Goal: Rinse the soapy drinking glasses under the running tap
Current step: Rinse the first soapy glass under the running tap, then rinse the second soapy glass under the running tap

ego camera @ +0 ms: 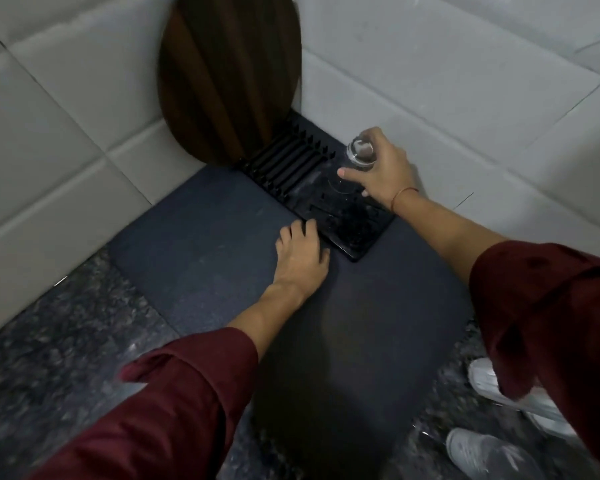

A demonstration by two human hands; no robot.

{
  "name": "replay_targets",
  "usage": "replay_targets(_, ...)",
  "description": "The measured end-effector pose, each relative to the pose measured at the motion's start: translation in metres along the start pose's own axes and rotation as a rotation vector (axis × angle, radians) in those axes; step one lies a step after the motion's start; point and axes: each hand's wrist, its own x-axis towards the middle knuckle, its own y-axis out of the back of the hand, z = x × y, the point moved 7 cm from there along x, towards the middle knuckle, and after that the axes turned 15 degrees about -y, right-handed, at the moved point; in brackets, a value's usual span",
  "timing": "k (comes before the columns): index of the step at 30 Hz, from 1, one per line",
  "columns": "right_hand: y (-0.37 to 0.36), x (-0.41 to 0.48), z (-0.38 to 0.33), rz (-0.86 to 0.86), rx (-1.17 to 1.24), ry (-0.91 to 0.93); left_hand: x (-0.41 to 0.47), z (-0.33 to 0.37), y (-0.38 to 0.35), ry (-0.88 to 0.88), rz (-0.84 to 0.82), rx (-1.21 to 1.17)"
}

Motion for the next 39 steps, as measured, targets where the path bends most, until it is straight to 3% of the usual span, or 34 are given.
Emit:
replay_targets(10, -0.013, 0.029, -0.001, -0.080, -0.317, -0.036, 0.001, -0.004, 0.001, 0.009, 0.063, -0.042)
replay_targets(14, -0.018, 0.023, 0.007, -0.162, -0.292, -0.065, -0.003, 0.004, -0.001, 0.007, 0.057, -0.048)
replay_targets(17, -0.004, 0.004, 0.014, -0.108, -0.250, -0.071, -0.011, 0.015, 0.000, 0.000, 0.064, -0.082)
replay_targets(20, 0.018, -0.025, 0.026, -0.106, -0.202, -0.108, -0.028, 0.043, -0.002, -0.026, 0.066, -0.092)
replay_targets(26, 0.073, -0.123, 0.066, -0.449, -0.061, -0.237, -0.076, 0.122, -0.033, -0.176, -0.087, -0.153)
replay_targets(33, 0.154, -0.257, 0.144, -0.356, 0.164, -0.313, -0.140, 0.183, -0.065, -0.259, -0.184, -0.130)
replay_targets(39, 0.148, -0.349, 0.211, -0.261, 0.122, -0.359, -0.183, 0.213, -0.090, -0.269, -0.215, -0.105)
